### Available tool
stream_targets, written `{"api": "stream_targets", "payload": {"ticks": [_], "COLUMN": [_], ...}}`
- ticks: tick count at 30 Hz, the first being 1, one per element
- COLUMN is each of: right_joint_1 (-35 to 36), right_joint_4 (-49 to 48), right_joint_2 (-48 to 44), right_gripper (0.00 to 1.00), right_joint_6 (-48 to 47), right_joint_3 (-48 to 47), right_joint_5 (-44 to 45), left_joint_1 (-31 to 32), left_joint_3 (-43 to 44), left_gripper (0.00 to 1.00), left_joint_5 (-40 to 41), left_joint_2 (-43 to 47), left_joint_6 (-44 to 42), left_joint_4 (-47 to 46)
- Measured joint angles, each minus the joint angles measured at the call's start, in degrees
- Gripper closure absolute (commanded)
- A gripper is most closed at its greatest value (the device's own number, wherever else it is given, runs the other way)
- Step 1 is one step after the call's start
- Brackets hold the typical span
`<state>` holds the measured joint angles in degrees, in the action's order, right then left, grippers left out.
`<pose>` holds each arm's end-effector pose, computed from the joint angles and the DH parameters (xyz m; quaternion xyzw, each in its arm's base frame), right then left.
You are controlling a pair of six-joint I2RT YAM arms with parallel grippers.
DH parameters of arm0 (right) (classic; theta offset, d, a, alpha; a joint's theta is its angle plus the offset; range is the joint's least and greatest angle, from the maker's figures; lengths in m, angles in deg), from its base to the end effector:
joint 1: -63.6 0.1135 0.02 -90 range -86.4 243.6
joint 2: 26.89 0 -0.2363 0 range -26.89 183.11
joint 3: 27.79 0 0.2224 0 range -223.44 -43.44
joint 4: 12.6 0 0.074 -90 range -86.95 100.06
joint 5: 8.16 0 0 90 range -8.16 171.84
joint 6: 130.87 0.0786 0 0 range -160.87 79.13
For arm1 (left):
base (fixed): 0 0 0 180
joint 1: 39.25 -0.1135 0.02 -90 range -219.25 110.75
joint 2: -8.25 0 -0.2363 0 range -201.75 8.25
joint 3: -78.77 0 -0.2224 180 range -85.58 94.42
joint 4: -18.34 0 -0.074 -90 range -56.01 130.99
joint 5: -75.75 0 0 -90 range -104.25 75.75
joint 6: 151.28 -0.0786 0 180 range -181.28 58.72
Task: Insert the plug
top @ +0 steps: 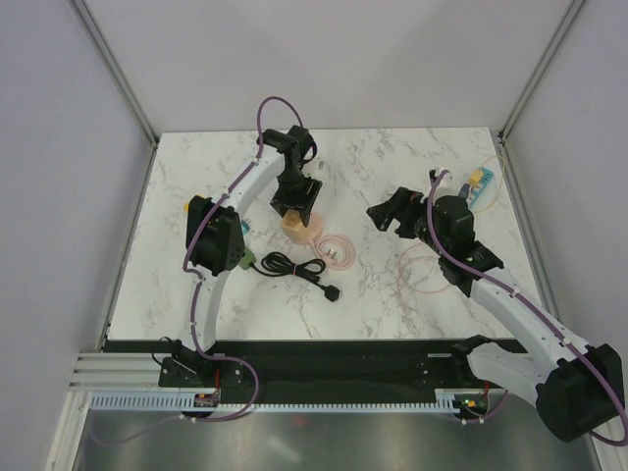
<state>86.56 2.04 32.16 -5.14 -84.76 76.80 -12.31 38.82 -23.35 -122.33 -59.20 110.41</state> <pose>0.2428 0.1103 0.2643 0.0631 0.7996 0.3229 0.5024 0.3622 -0.1980 0.1792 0.2191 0.9704 -0.0928 0.0424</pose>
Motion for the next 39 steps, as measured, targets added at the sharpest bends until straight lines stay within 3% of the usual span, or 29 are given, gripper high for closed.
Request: {"api": "stream_targets", "payload": {"ticks": [39], "right_joint_1": [0.02], "right_joint_4": [1.09], "right_joint_2": [-0.98], "right_gripper": [0.02], "right_joint_6": [-0.13], "right_joint_3": [0.00], "right_joint_5": [0.63], "left_joint_1": [0.68], "left_joint_3": [-0.59], "left_gripper": [0.98], "left_joint_5": [1.70], "left_joint_2": [0.37], "left_joint_6": [2.89], "left_joint_4": [-1.18]}}
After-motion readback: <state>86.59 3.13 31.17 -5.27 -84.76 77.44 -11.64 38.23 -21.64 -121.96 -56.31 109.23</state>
